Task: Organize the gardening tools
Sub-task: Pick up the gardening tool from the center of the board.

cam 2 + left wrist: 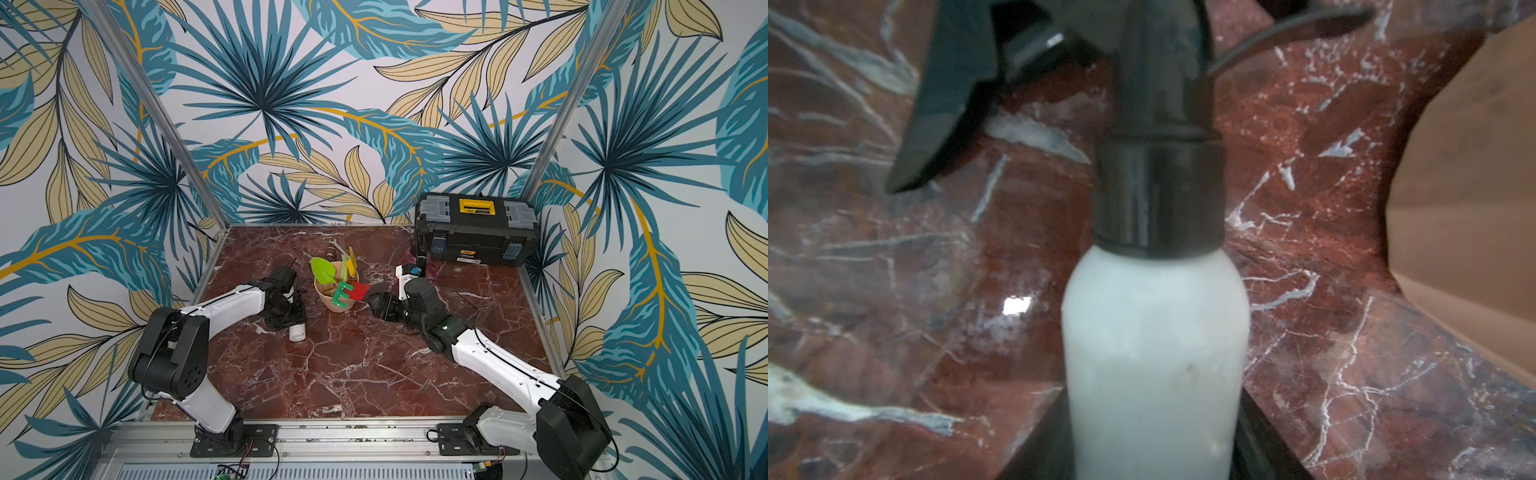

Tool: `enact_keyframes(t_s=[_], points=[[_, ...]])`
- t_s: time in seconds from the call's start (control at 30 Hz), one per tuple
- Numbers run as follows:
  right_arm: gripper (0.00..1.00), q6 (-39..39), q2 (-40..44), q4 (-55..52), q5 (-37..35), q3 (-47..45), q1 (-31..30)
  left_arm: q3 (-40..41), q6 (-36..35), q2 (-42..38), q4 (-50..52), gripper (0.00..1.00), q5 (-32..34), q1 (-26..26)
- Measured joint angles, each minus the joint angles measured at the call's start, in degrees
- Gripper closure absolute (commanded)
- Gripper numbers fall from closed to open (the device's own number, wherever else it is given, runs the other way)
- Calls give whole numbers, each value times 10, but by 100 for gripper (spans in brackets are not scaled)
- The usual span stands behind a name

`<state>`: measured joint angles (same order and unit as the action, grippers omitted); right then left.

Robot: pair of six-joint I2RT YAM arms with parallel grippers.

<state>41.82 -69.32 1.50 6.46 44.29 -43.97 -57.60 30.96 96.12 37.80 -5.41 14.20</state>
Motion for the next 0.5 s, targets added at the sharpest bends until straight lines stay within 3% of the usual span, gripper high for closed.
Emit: enact_keyframes(t_s=[0.33,0.5], points=[[22,0,0,3,0,-3,0,0,0,-1,-5,84,0,-9],[22,0,0,3,0,-3,0,7,0,-39,-10,88,5,-9]])
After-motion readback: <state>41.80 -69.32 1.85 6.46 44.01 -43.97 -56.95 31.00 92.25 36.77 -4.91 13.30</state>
